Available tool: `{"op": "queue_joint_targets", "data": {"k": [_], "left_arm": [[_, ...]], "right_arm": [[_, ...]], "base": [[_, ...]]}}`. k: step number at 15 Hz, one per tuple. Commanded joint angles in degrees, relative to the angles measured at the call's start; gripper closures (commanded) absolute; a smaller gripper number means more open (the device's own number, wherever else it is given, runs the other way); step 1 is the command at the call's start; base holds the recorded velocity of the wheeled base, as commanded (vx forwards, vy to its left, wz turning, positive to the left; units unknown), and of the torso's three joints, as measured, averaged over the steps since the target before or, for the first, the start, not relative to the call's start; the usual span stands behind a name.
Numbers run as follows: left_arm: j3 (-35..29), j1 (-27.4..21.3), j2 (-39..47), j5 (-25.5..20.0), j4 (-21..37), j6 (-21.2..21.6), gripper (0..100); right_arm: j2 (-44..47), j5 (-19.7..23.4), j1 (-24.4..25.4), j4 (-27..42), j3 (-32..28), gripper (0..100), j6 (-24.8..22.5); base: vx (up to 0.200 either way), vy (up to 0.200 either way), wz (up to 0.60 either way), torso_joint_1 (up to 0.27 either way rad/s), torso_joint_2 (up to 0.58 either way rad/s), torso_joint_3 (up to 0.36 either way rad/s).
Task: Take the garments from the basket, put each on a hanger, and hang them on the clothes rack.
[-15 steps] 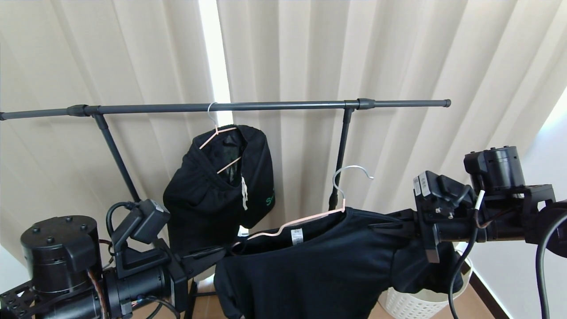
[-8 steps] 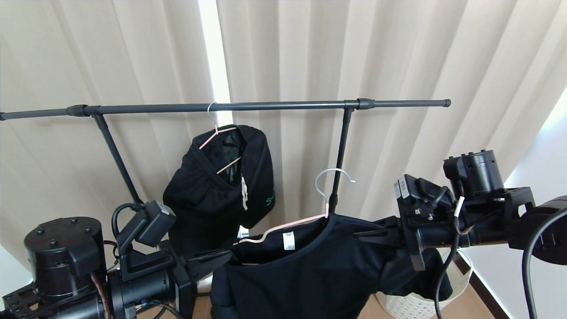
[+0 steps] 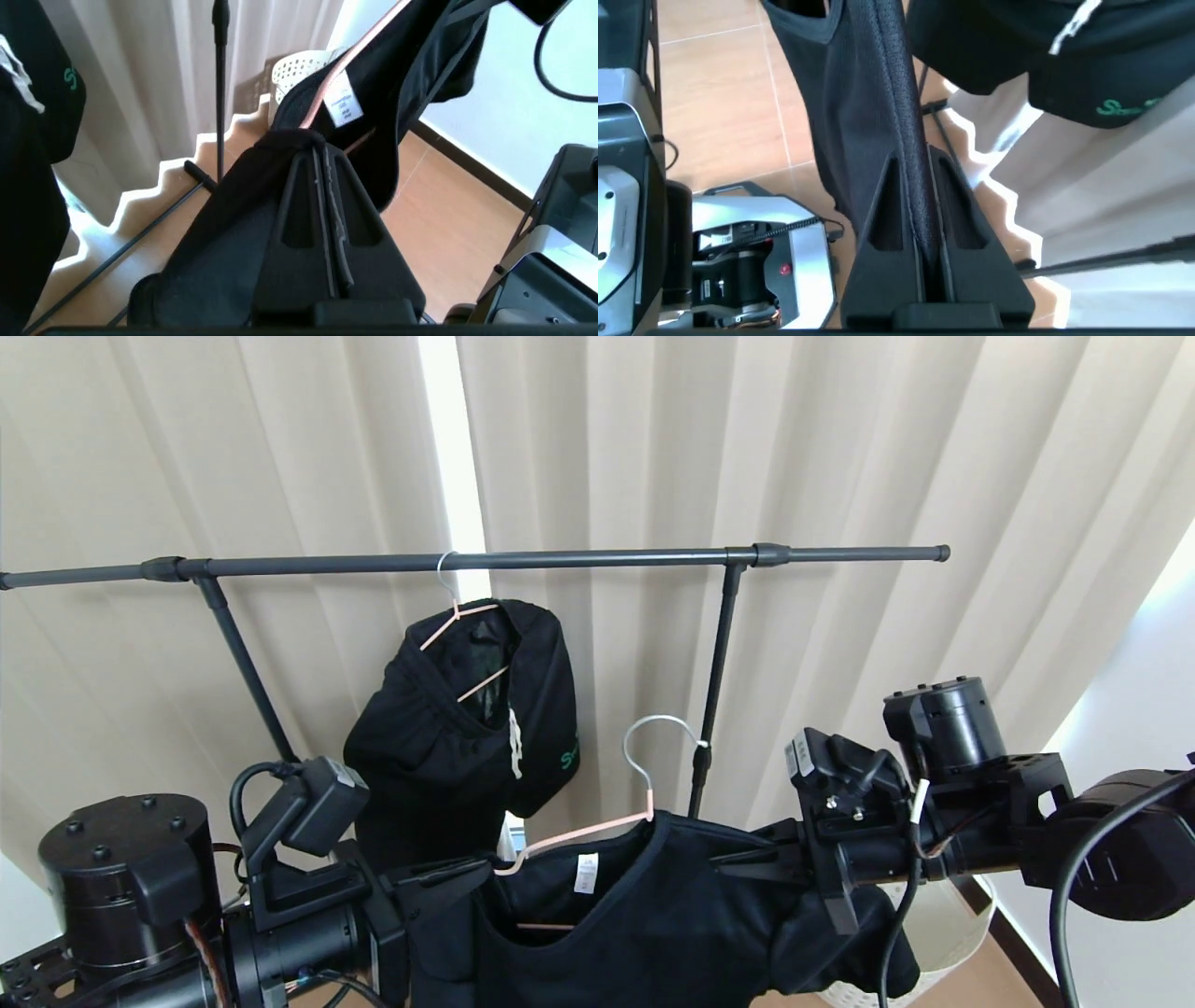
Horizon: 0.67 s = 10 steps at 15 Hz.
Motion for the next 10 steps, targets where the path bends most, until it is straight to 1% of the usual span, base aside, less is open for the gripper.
{"op": "queue_joint_targets", "data": {"k": [1, 3, 5, 7, 8, 9, 10], "left_arm": [[0.0, 0.0, -1.0, 0.0, 0.0, 0.0, 100], [0.0, 0.0, -1.0, 0.0, 0.0, 0.0, 100], [0.0, -0.9, -1.2, 0.0, -0.1, -0.4, 100], [-0.3, -3.0, -2.9, -0.1, -0.5, -3.9, 100], [-1.6, -5.2, -4.3, 0.0, -0.5, -9.1, 100], [-2.1, -5.8, -5.2, 0.0, -0.5, -10.3, 100], [-2.3, -6.7, -6.1, 0.0, -0.5, -10.7, 100]], "right_arm": [[0.5, 0.1, 1.3, -0.1, 1.2, 100, 0.0], [0.5, 0.0, 2.3, -0.2, 1.4, 100, -0.1], [2.7, 0.0, 3.3, -0.4, 1.0, 100, 0.0], [4.1, -0.1, 3.9, -1.0, 1.0, 100, 0.3], [5.1, -0.6, 4.7, -3.4, 1.4, 100, 1.3], [5.6, -1.1, 5.2, -4.8, 1.6, 100, 2.4], [6.0, -2.0, 5.9, -6.8, 2.0, 100, 4.9]], "base": [[0.000, 0.000, 0.00, 0.000, 0.00, 0.000], [0.000, 0.000, 0.00, 0.000, 0.00, 0.000], [0.000, 0.000, 0.00, 0.000, 0.00, 0.000], [0.000, 0.000, 0.00, 0.000, 0.00, 0.000], [0.000, 0.000, 0.00, 0.000, 0.00, 0.000], [0.000, 0.000, 0.00, 0.000, 0.00, 0.000], [0.000, 0.000, 0.00, 0.000, 0.00, 0.000]]}}
